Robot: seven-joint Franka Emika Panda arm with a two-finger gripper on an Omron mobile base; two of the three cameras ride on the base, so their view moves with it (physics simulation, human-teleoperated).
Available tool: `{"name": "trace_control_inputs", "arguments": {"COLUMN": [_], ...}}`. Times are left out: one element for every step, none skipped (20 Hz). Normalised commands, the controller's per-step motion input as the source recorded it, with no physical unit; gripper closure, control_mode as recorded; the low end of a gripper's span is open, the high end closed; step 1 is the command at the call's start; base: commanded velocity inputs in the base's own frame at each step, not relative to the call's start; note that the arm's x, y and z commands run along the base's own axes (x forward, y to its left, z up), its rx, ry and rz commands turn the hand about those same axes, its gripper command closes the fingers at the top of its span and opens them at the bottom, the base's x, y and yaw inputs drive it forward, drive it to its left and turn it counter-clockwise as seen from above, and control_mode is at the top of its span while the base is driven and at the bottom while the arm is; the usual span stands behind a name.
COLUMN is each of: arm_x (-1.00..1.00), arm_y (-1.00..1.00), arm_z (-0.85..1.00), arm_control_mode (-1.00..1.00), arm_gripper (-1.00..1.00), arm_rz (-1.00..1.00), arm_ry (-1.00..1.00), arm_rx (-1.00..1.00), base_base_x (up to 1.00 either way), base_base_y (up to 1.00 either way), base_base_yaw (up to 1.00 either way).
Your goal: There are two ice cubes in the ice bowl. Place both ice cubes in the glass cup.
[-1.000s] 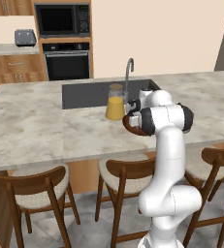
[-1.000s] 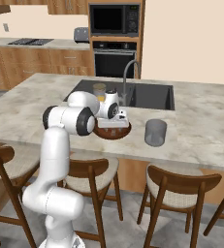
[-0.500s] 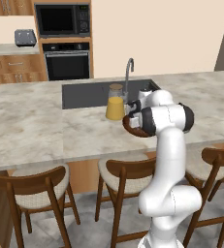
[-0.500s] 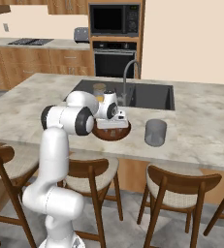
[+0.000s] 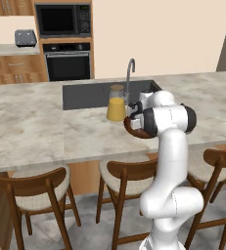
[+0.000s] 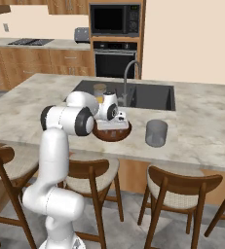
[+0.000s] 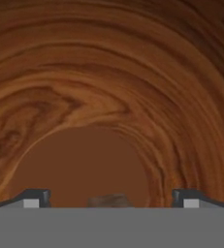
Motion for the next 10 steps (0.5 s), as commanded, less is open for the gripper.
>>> {"name": "trace_control_inputs", "arguments": {"arm_x": [-0.23,-0.24,-0.21,-0.24,-0.34,-0.45,-0.54,-0.61,-0.66,-0.66], "arm_y": [0.00,0.00,0.00,0.00,0.00,0.00,0.00,0.00,0.00,0.00], "arm_z": [-0.28,-0.25,-0.21,-0.16,-0.11,-0.05,-0.01,0.00,0.00,0.00], "arm_control_mode": [-1.00,-1.00,-1.00,-1.00,-1.00,-1.00,-1.00,-1.00,-1.00,-1.00], "arm_gripper": [1.00,1.00,1.00,1.00,1.00,1.00,1.00,1.00,1.00,1.00], "arm_rz": [0.00,0.00,0.00,0.00,0.00,0.00,0.00,0.00,-0.02,-0.04], "arm_ry": [0.04,0.04,0.03,0.03,0.02,0.00,0.00,0.00,0.00,0.00], "arm_rx": [0.00,0.00,0.00,0.00,0.00,0.00,0.00,0.00,0.00,0.00], "base_base_x": [0.00,0.00,0.00,0.00,0.00,0.00,0.00,0.00,0.00,0.00], "base_base_y": [0.00,0.00,0.00,0.00,0.00,0.00,0.00,0.00,0.00,0.00], "base_base_yaw": [0.00,0.00,0.00,0.00,0.00,0.00,0.00,0.00,0.00,0.00]}}
